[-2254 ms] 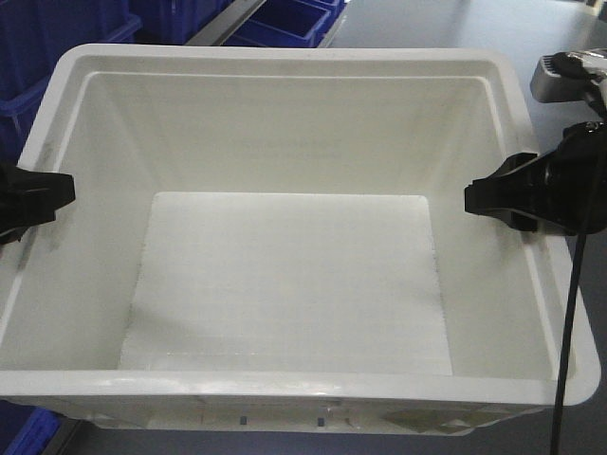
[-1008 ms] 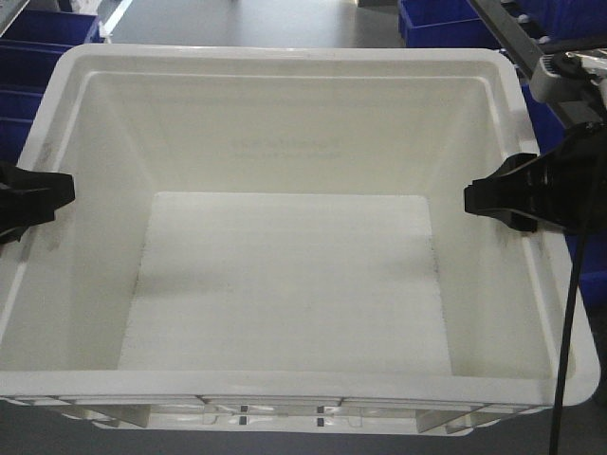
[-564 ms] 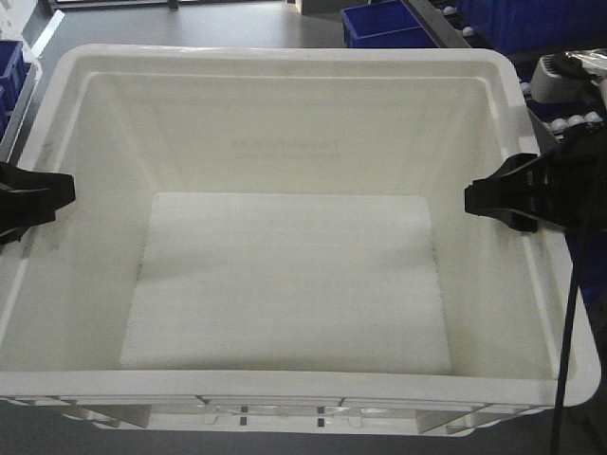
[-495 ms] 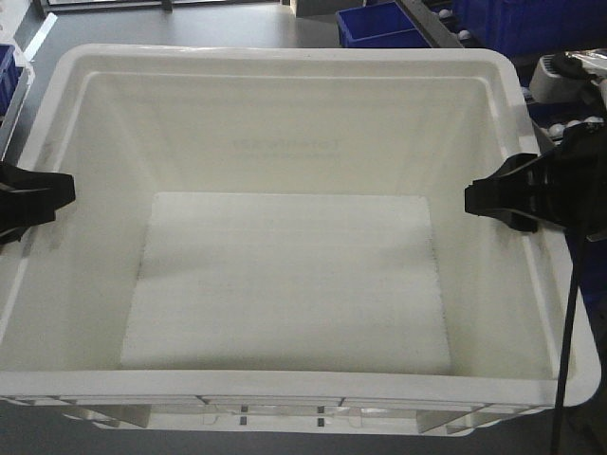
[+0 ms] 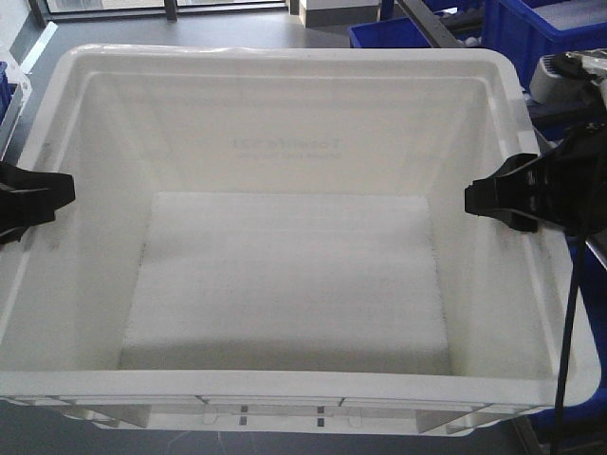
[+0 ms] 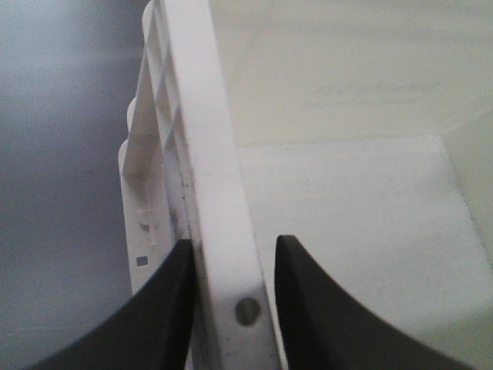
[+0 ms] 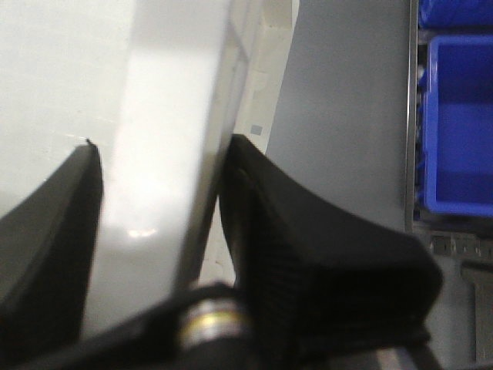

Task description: Move bin from left to right shelf

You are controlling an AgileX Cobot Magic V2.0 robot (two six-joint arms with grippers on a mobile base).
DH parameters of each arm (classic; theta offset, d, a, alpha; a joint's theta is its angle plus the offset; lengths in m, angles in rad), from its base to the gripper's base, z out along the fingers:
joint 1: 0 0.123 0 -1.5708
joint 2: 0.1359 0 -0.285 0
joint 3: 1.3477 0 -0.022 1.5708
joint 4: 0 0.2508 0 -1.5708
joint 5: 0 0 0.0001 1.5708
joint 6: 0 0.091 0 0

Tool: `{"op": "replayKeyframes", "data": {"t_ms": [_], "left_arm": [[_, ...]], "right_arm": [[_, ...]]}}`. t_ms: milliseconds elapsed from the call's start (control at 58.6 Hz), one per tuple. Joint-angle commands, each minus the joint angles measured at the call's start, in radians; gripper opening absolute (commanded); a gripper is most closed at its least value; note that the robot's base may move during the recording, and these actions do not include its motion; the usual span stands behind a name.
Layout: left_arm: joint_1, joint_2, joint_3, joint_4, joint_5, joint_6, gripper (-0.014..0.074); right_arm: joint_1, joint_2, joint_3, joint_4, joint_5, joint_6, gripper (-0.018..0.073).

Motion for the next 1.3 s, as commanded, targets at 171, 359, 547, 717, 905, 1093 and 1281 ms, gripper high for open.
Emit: {"op": "replayKeyframes", "data": {"t_ms": [171,359,547,717,905,1093,1281], "left_arm": [[-0.01,-0.027,-0.041,-0.085,-0.091,0.035,0.0],[-0.01,-0.027,-0.041,-0.085,-0.091,0.035,0.0],[-0.01,-0.027,-0.041,-0.085,-0.09,0.035,0.0],[-0.01,-0.027,-0.041,-0.085,-0.09,0.035,0.0],[-0.01,-0.027,-0.041,-0.085,-0.089,0.035,0.0],[-0.01,-0.027,-0.041,-0.085,-0.089,0.035,0.0],[-0.01,-0.027,-0.041,-0.085,-0.088,0.035,0.0]], "right_arm": [[0.004,-0.03,-0.043,0.085,-0.079,-0.041,-0.0004],[0.004,-0.03,-0.043,0.085,-0.08,-0.041,-0.0004],[0.004,-0.03,-0.043,0.085,-0.08,-0.041,-0.0004],[0.004,-0.03,-0.043,0.085,-0.08,-0.041,-0.0004],[0.004,-0.03,-0.043,0.085,-0.08,-0.041,-0.0004],[0.004,-0.03,-0.043,0.085,-0.08,-0.041,-0.0004],[0.004,-0.03,-0.043,0.085,-0.079,-0.041,-0.0004]]}}
